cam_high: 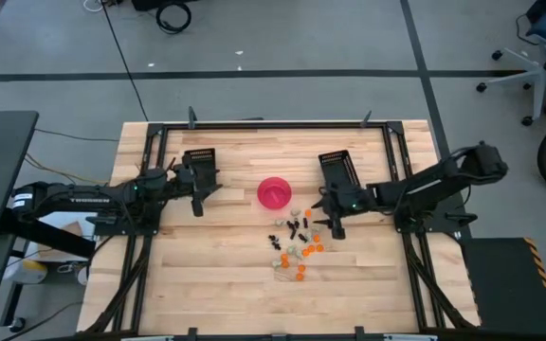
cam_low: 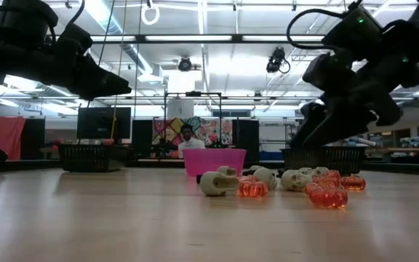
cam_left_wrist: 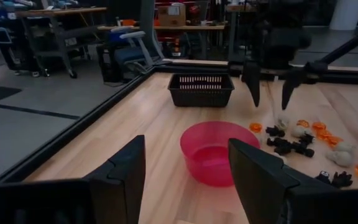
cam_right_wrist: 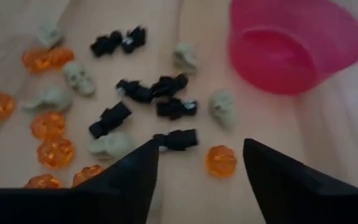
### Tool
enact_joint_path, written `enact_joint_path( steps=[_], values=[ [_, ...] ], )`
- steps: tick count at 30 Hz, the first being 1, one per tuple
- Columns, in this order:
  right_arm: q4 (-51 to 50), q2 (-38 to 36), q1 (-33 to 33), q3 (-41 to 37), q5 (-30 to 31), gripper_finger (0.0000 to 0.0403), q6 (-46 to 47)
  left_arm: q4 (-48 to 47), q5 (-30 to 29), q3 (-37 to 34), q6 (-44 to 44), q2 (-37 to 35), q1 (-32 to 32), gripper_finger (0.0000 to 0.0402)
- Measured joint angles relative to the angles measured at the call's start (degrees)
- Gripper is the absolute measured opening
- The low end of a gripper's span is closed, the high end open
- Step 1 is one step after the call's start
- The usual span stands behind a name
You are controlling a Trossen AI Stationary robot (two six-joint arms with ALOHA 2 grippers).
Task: Sort Halloween decoration
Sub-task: Put the white skull toy into the right black bin
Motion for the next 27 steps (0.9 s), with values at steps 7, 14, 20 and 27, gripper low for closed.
enact_joint_path(
  steps=[7,14,20,27],
  values=[
    [-6.8,6.9,5.0,6.2,1.3,0.0265,-0.5,1.6,0.0,0.0,-0.2,0.0,0.0,0.0195],
    [-12.2,8.7,7.3,8.2,6.1,0.0234,1.8,1.7,0.0,0.0,-0.2,0.0,0.0,0.0195],
    [-12.5,8.9,7.3,8.2,5.9,0.0203,3.7,1.7,0.0,0.0,-0.2,0.0,0.0,0.0195],
    [-11.5,11.9,7.2,8.1,5.4,0.0173,5.0,2.1,0.0,0.1,-0.2,0.0,0.0,0.0195]
  ],
)
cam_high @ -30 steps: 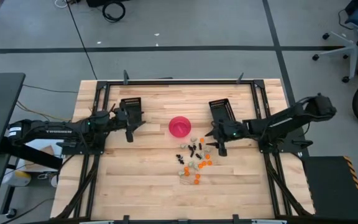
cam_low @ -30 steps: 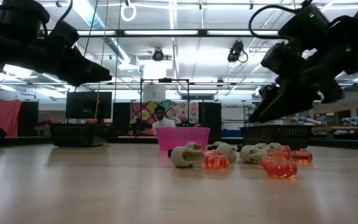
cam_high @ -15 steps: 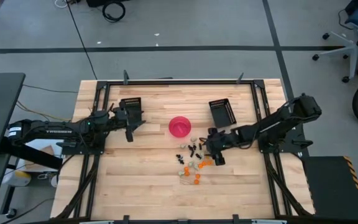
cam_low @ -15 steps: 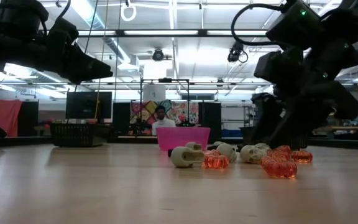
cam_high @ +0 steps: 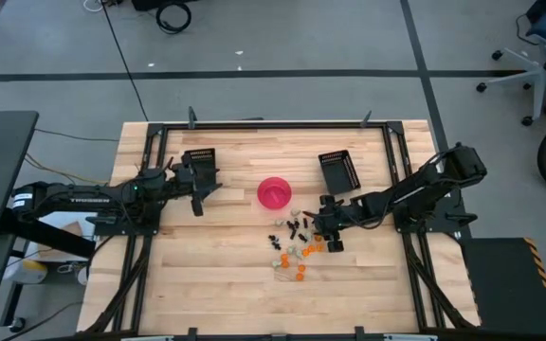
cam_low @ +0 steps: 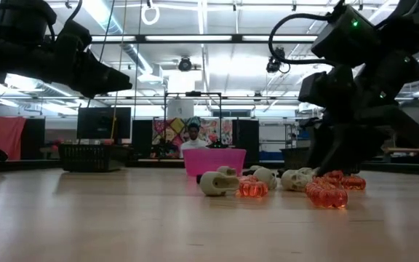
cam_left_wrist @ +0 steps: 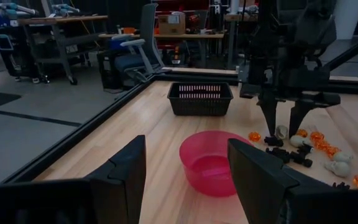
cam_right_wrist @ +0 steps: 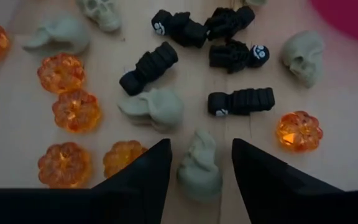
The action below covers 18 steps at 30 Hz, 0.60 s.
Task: Sort Halloween decoration
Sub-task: Put the white skull toy into the right black bin
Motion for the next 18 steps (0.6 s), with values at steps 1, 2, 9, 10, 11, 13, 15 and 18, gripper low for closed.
enact_joint_path(
  steps=[1,2,9,10,11,13,15,18],
  values=[
    [0.1,0.0,0.0,0.0,0.0,0.0168,0.0,0.0,0.0,0.0,0.0,0.0,0.0,0.0195],
    [0.1,0.0,0.0,0.0,0.0,0.0162,0.0,0.0,0.0,0.0,0.0,0.0,0.0,0.0194],
    [-0.6,0.1,-0.1,0.0,-1.1,0.0111,0.2,0.0,0.0,0.0,0.0,0.0,0.0,0.0194],
    [-0.8,-0.1,-0.2,0.0,-1.4,0.0103,0.2,0.0,0.0,0.0,0.0,0.0,0.0,0.0194],
    [-1.0,-0.3,-0.4,0.0,-1.6,0.0096,0.2,0.0,0.0,0.0,0.0,0.0,0.0,0.0194],
    [-1.3,-1.0,-0.7,0.0,-1.9,0.0088,0.1,0.0,0.0,0.0,0.0,0.0,0.0,0.0194],
    [-2.3,-1.9,-1.3,-0.1,-1.8,0.0088,0.1,0.0,0.0,0.0,0.0,0.0,0.0,0.0194],
    [-5.9,-3.2,-2.1,0.7,-1.3,0.0088,0.0,-0.1,0.0,0.0,-0.1,0.0,0.0,0.0194]
  ],
)
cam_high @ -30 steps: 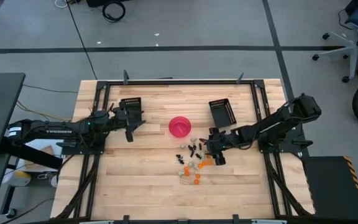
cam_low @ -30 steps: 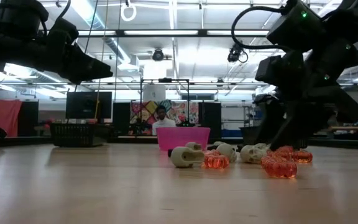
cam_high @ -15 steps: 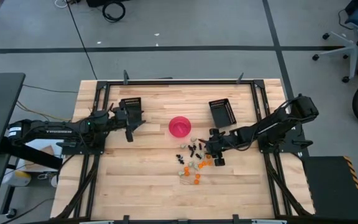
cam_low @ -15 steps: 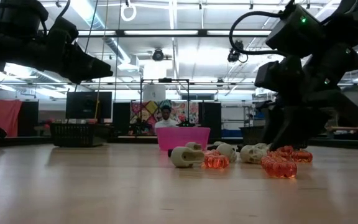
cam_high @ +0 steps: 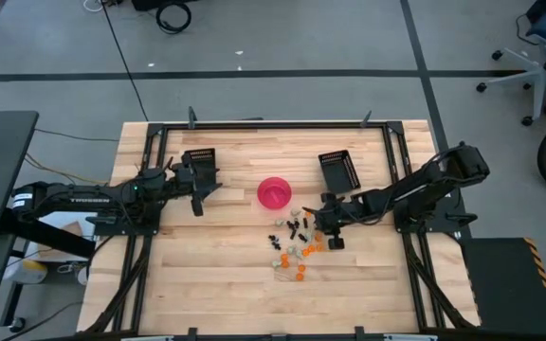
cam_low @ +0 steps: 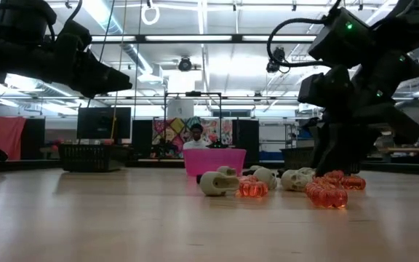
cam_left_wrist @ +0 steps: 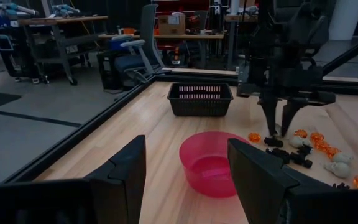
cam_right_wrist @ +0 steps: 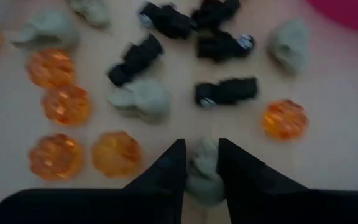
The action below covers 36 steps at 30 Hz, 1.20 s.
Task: Sort Halloween decoration
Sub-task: Put the white skull toy into the right black bin
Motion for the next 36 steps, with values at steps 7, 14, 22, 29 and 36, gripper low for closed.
enact_joint_path(
  steps=[7,14,22,29,36],
  values=[
    [-12.3,-0.8,-2.1,7.5,5.2,0.0085,-3.3,-0.1,0.0,0.0,-0.1,0.0,0.0,0.0194],
    [-24.3,-0.9,-5.8,16.4,18.3,0.0082,-4.5,-0.1,0.0,0.0,-0.2,0.0,0.0,0.0194],
    [-35.8,-0.9,-15.3,21.7,27.4,0.0082,4.1,0.0,0.0,0.0,-0.2,0.0,0.1,0.0194],
    [-40.5,-0.9,-25.0,21.7,21.8,0.0082,10.8,0.0,0.0,0.0,-0.5,0.0,0.1,0.0194],
    [-39.5,-0.7,-31.7,21.2,12.1,0.0083,13.6,0.0,0.0,0.0,-1.2,0.0,0.1,0.0194]
  ],
)
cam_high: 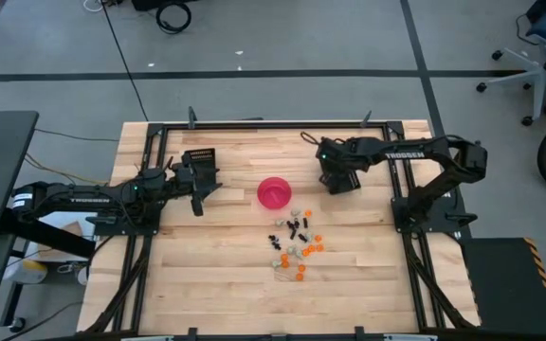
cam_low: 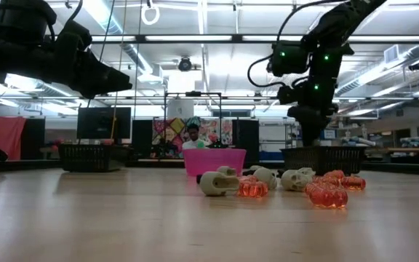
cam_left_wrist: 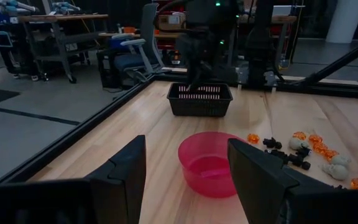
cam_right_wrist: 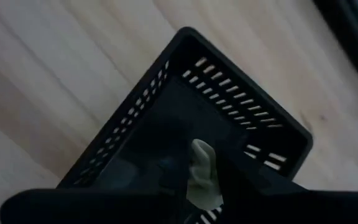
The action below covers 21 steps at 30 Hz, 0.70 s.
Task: Sort Halloween decoration
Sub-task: Put the white skull toy into the right black bin
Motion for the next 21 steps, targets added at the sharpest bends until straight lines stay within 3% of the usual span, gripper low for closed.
enact_joint_path(
  steps=[8,14,21],
  values=[
    [0.2,0.3,-2.3,0.0,-7.1,0.0083,0.1,0.0,-0.4,0.0,-2.0,0.0,0.0,0.0194],
    [0.2,0.3,-2.3,0.0,-7.7,0.0087,0.1,0.0,-0.4,0.0,-2.2,0.0,0.0,0.0194],
    [0.3,0.3,-2.3,0.0,-7.7,0.0127,0.0,0.0,-1.4,0.0,-2.2,0.0,0.0,0.0194]
  ],
)
